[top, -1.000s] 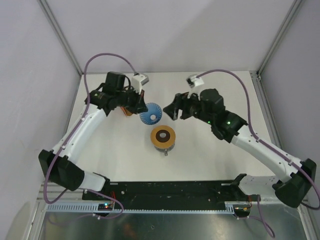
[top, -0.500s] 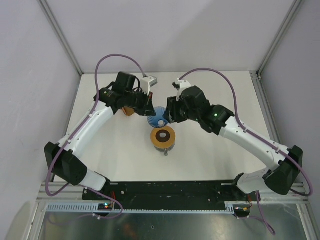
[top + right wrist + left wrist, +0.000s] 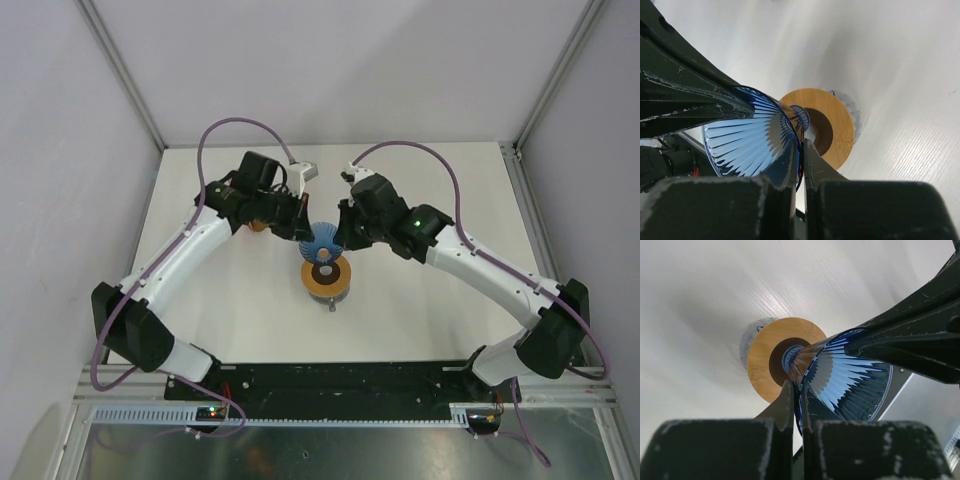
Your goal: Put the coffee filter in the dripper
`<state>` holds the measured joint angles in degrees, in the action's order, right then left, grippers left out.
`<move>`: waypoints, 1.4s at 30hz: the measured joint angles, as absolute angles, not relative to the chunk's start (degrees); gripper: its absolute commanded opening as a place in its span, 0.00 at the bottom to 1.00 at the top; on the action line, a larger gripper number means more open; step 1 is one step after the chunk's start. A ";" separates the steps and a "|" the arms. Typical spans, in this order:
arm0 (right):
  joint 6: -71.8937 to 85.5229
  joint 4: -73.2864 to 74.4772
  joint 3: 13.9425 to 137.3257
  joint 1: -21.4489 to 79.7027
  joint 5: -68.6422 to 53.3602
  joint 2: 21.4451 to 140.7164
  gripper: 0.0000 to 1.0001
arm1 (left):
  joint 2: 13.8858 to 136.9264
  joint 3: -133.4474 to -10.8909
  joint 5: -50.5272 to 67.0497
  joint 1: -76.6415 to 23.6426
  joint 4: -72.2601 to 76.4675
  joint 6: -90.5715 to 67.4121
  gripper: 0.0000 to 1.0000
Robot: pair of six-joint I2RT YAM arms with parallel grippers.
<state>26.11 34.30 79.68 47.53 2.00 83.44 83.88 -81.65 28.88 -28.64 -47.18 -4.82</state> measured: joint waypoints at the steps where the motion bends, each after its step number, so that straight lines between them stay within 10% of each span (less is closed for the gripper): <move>1: 26.52 34.94 79.90 47.53 1.69 83.77 0.00 | 83.88 -81.21 28.77 -28.73 -47.20 -5.17 0.00; 42: 28.62 41.65 81.01 43.31 -8.56 88.62 0.00 | 87.37 -77.01 31.90 -29.12 -45.82 -8.10 0.00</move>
<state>28.62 41.65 81.01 43.31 -8.56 88.62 87.37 -77.01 31.90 -29.12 -45.82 -8.10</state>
